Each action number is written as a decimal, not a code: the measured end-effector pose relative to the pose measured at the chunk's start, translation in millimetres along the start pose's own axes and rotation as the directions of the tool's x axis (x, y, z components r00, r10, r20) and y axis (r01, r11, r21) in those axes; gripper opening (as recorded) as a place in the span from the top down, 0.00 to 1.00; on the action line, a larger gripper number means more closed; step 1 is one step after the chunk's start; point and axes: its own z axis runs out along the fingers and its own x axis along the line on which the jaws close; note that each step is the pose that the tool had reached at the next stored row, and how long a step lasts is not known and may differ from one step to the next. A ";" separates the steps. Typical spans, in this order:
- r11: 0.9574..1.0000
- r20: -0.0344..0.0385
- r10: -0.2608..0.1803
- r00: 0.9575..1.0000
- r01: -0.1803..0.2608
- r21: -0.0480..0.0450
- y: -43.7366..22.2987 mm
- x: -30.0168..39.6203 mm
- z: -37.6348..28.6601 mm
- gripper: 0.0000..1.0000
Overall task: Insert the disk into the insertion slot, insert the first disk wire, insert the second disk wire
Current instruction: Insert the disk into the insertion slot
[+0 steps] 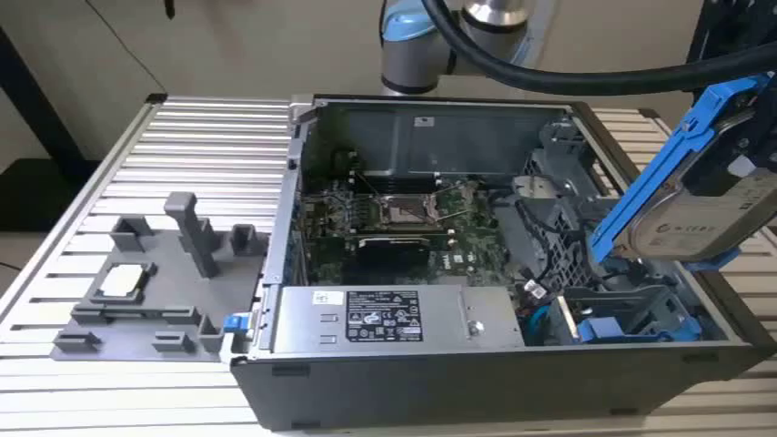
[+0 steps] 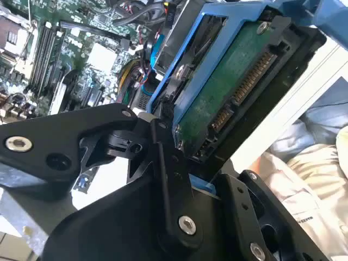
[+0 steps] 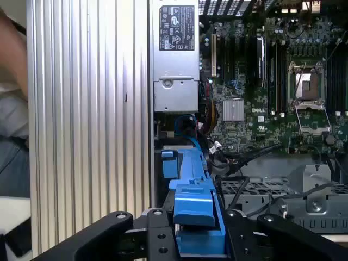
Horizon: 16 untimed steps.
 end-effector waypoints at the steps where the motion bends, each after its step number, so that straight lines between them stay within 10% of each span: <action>1: 1.000 0.000 0.000 1.000 0.000 0.000 0.0 0.0 0.0 0.67; 16: 1.000 0.000 0.000 1.000 0.000 0.001 -0.2 0.2 4.8 0.67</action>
